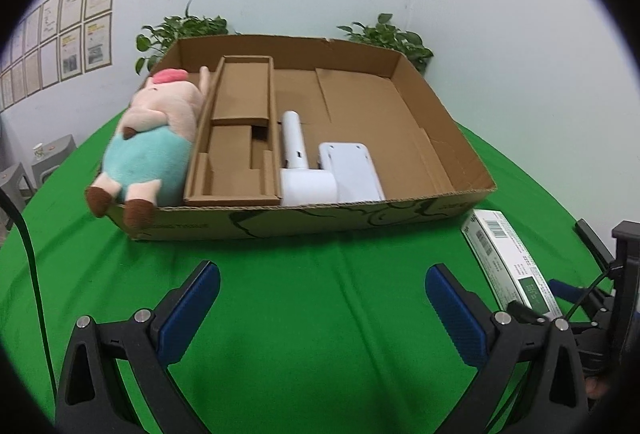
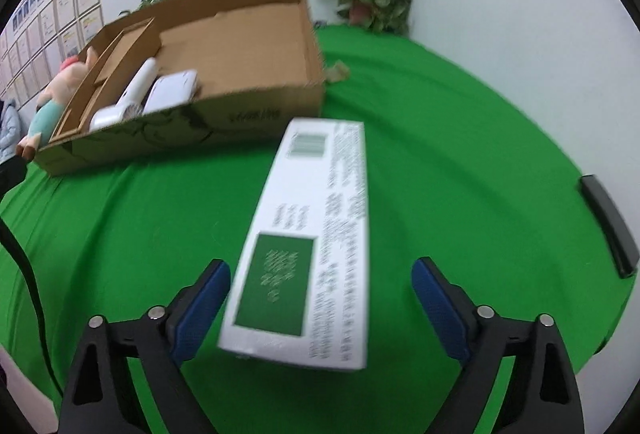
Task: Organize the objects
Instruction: 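Close the right tool on the white-and-green product box, then lift the product box and lower it into the large box with the right tool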
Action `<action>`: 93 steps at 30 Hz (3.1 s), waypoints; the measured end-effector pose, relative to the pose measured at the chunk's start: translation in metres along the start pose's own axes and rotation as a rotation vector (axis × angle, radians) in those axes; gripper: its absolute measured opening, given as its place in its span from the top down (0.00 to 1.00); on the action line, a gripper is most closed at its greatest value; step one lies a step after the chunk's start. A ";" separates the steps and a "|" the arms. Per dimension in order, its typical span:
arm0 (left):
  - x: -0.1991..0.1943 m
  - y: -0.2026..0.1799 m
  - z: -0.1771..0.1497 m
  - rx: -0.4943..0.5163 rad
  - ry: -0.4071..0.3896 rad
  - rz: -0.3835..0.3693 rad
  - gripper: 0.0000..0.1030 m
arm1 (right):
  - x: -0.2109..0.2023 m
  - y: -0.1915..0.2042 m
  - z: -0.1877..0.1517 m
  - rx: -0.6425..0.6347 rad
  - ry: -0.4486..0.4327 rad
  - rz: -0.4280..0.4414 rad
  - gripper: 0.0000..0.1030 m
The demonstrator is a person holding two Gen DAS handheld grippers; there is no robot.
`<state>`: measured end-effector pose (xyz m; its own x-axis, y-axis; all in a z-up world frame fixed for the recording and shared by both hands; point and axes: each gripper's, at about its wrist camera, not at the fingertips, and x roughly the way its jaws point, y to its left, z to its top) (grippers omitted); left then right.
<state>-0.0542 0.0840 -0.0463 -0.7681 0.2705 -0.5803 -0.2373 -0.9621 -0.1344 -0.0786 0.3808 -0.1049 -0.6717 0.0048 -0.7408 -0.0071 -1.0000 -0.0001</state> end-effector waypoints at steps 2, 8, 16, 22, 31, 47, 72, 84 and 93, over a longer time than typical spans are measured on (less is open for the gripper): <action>0.003 -0.002 0.000 0.002 0.013 -0.017 0.01 | 0.006 0.008 -0.002 -0.014 0.032 0.004 0.38; 0.012 0.000 -0.004 -0.029 0.086 -0.111 0.01 | -0.002 0.032 -0.012 -0.064 0.034 0.080 0.40; 0.026 -0.001 -0.016 -0.093 0.188 -0.263 0.01 | -0.022 0.100 -0.026 -0.230 0.013 0.299 0.38; 0.036 0.001 -0.023 -0.195 0.250 -0.412 0.02 | -0.036 0.099 -0.022 -0.221 -0.058 0.353 0.01; 0.054 -0.005 -0.026 -0.254 0.325 -0.500 0.29 | -0.036 0.098 -0.029 -0.249 0.001 0.348 0.23; 0.061 -0.004 -0.039 -0.275 0.410 -0.517 0.48 | -0.031 0.090 -0.030 -0.075 0.055 0.514 0.38; 0.013 -0.013 0.029 -0.153 0.235 -0.482 0.57 | -0.065 0.091 0.011 -0.103 -0.115 0.516 0.41; -0.004 -0.009 0.062 -0.133 0.162 -0.449 0.58 | -0.071 0.102 0.046 -0.133 -0.182 0.544 0.41; -0.013 -0.015 0.096 -0.093 0.116 -0.411 0.60 | -0.066 0.104 0.085 -0.135 -0.214 0.576 0.41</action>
<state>-0.0981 0.0981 0.0406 -0.5480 0.6311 -0.5491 -0.4506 -0.7757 -0.4419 -0.0978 0.2768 0.0014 -0.6733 -0.5479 -0.4964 0.4841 -0.8342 0.2641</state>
